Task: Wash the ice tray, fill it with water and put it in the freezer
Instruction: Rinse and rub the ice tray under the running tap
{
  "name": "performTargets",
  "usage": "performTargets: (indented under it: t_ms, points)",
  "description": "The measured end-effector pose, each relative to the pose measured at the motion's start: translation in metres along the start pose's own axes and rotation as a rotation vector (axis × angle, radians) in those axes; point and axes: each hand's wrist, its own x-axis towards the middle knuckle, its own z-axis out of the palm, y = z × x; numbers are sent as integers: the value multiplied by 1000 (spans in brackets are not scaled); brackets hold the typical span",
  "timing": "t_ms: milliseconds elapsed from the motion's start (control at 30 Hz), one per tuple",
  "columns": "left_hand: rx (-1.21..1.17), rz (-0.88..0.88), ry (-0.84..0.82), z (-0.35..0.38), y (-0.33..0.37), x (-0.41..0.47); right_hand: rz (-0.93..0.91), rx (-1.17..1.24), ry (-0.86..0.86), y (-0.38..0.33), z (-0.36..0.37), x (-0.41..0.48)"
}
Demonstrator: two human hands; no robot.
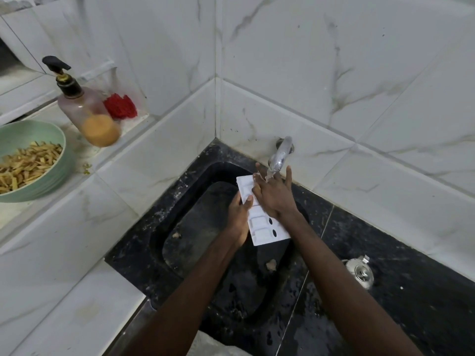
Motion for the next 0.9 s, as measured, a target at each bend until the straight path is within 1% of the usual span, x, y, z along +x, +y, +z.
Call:
performTargets:
  t_ms: [100,200,300,400,500,600,700,800,900]
  points:
    - [4,24,39,-8,2,6,-40,37,4,-1,8,-9]
    - [-8,24,125,-22,3,12,-105,213,-23,-13,24,-39]
    - [-11,26,206,-38,1,17,-150,341,-7,-22,42,-77]
    - [0,22,217,-44,-4,22,-126,393,-4,-20,47,-95]
    - [-8,15,187,-33,-7,20,-65,394,50,-11,33,-79]
    - [-24,-2,105,-19,-10,17,-3,344,95,-2,13,-48]
    - [-41,-6,56,-11,-10,13,15,236,14,2,5,-23]
    - [-50,-2,110,-13,-6,14,-27,208,-62,-7,19,-23]
    - [-45,15,237,-25,-4,21,-46,279,-45,-22,40,-49]
